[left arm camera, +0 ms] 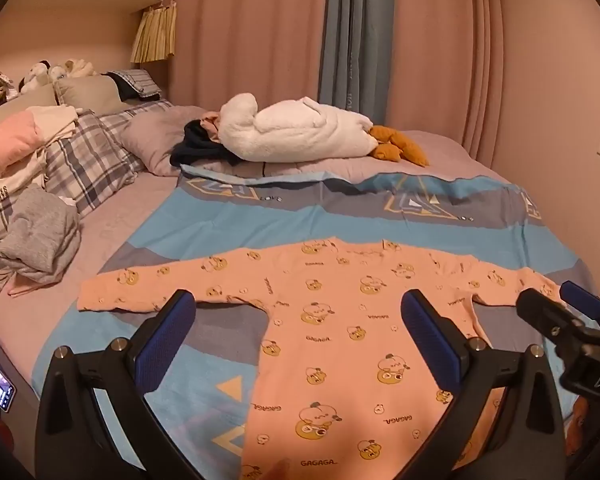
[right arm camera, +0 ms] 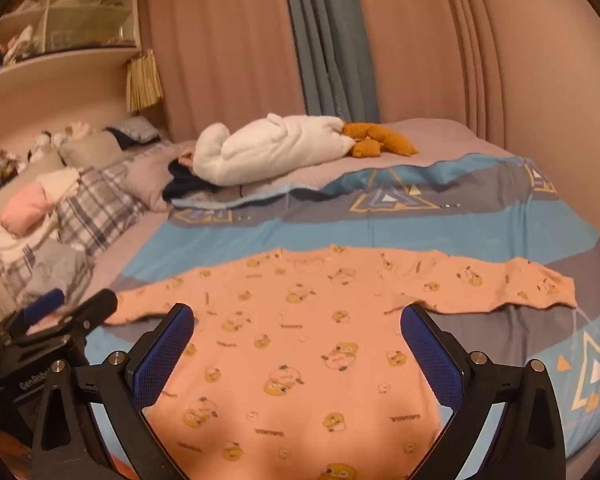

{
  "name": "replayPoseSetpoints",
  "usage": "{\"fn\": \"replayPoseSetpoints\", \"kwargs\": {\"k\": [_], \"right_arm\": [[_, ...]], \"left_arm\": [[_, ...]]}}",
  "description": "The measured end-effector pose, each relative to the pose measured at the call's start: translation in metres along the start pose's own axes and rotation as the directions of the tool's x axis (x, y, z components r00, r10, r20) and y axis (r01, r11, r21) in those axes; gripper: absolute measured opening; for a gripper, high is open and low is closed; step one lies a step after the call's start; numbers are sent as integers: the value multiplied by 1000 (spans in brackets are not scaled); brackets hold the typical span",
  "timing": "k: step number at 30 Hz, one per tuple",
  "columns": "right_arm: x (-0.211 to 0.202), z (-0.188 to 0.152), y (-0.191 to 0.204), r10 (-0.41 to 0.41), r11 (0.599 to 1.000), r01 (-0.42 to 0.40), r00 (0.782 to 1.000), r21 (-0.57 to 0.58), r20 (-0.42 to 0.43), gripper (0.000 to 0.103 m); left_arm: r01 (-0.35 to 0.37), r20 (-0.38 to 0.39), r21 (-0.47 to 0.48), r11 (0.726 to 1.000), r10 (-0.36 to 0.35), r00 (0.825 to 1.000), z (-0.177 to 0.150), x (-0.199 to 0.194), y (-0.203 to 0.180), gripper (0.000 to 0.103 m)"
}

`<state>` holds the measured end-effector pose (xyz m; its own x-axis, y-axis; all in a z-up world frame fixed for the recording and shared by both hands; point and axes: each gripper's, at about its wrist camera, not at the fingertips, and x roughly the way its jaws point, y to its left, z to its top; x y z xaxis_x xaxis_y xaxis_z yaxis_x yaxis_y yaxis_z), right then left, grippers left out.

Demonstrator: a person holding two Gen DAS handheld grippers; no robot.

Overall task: Fold small clothes
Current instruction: 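Move both grippers toward the peach sleepsuit lying flat on the bed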

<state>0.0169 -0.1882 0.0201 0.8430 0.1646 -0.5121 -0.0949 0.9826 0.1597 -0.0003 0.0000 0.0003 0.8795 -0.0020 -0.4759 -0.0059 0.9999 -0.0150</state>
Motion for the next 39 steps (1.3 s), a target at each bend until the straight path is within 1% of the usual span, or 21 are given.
{"fn": "replayPoseSetpoints", "kwargs": {"k": [3, 4, 5, 6, 8, 9, 11, 13, 15, 19, 24, 28, 39], "right_arm": [[-1, 3, -8, 3, 999, -3, 1000, 39, 7, 102], [-10, -2, -12, 15, 999, -15, 1000, 32, 20, 102], [-13, -2, -18, 22, 999, -23, 1000, 47, 19, 102], [-14, -3, -26, 28, 998, -29, 1000, 56, 11, 102], [-8, -2, -31, 13, 998, -12, 1000, 57, -21, 102], [-10, -6, -27, 3, 999, -2, 1000, 40, -17, 102], [10, -13, -14, -31, 1000, 31, 998, 0, -50, 102], [19, -15, -8, -49, 999, 49, 997, -3, -57, 102], [21, -17, -11, -52, 999, 53, 997, 0, -61, 102], [22, -17, -12, -50, 999, 51, 997, 6, -56, 102], [24, -19, -13, -45, 999, 46, 997, 14, -65, 102], [27, -19, -13, -42, 999, 43, 996, 17, -84, 102], [29, -20, -15, -30, 999, 32, 995, 20, -92, 102]], "left_arm": [[0, 0, -21, 1000, 0, 1000, 1, -2, -1, 103], [-1, -3, -27, 1000, 1, 1000, 1, -2, -3, 103], [11, -14, -28, 1000, -11, 1000, -9, 2, -9, 103], [29, -36, -40, 999, -30, 999, -15, 13, -6, 103], [46, -56, -61, 997, -49, 997, -18, 17, -5, 103], [54, -56, -78, 995, -58, 997, -18, 17, -1, 103], [45, -67, -86, 995, -51, 996, -16, 20, 0, 103], [30, -72, -85, 996, -36, 997, -17, 22, -1, 103], [21, -80, -90, 996, -28, 996, -18, 25, -1, 103], [43, -101, -100, 994, -53, 993, -19, 28, 2, 103], [49, -98, -83, 995, -58, 994, -19, 28, -1, 103], [65, -103, -89, 994, -74, 992, -18, 29, -2, 103], [19, -122, -65, 998, -27, 992, -22, 35, -6, 103]]}}
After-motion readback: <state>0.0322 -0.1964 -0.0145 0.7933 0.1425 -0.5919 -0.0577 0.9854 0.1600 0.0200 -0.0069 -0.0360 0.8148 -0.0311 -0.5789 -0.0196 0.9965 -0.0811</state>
